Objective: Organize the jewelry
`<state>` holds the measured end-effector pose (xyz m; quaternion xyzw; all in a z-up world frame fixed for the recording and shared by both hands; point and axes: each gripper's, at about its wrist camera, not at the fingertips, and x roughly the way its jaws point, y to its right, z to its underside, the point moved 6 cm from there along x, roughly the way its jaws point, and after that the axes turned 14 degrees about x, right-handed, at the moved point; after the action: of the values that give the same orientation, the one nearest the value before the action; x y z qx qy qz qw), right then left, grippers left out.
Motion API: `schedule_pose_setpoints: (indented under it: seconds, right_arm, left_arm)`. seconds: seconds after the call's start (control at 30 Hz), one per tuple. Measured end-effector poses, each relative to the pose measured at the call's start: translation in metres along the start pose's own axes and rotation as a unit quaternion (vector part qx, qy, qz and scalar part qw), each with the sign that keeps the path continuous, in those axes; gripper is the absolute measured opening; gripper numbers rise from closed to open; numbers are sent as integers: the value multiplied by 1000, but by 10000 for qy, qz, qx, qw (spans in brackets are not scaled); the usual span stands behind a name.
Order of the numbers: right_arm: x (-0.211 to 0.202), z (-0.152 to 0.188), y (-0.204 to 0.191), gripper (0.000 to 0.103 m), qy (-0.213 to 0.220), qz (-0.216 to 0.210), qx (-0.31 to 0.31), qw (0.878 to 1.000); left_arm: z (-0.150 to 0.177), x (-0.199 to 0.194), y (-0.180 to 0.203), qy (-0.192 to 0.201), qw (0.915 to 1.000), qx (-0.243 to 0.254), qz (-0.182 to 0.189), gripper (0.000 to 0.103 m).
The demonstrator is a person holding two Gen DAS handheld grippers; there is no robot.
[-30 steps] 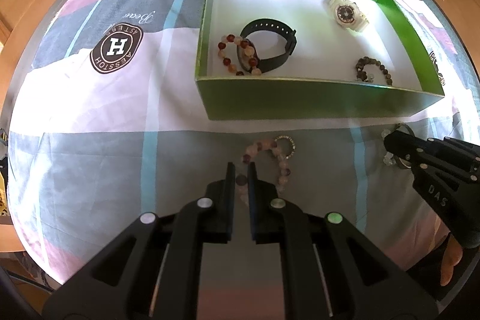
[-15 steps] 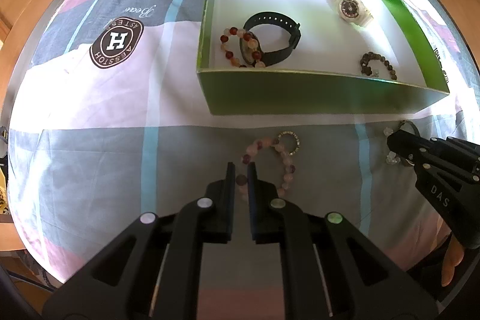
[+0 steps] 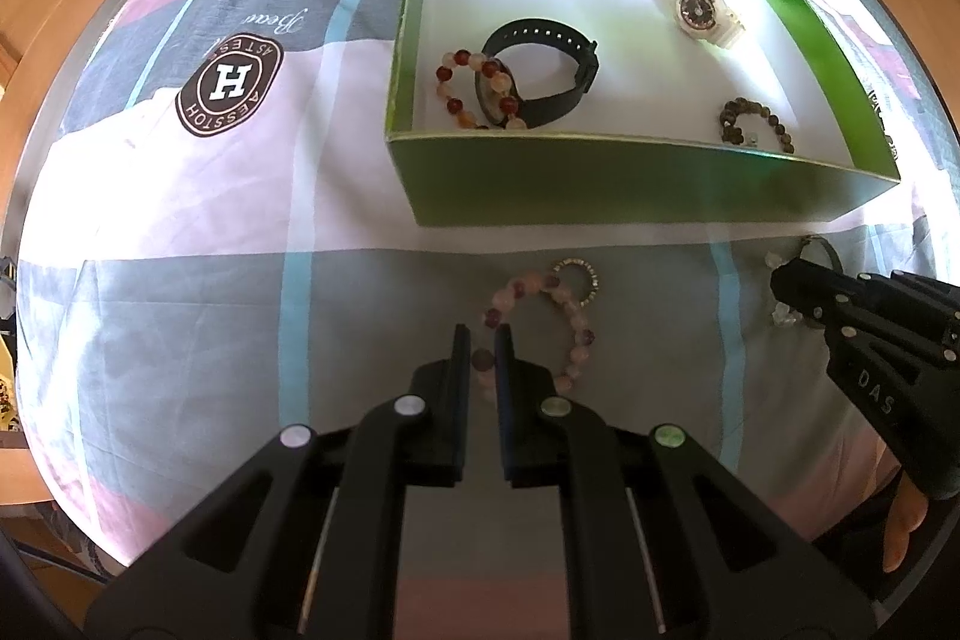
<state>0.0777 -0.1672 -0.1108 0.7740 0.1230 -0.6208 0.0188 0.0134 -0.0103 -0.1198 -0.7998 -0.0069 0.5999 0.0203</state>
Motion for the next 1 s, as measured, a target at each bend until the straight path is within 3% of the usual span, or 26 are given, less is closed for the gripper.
schedule_pose_setpoints:
  seconds: [0.53, 1.0]
  right_arm:
    - [0, 0, 3, 7, 34, -41, 59, 10000]
    - [-23, -1, 2, 7, 336, -263, 140, 9990]
  left_arm:
    - [-2, -4, -2, 68, 9999, -62, 43, 8]
    - [-15, -36, -18, 620, 9978, -235, 83, 8]
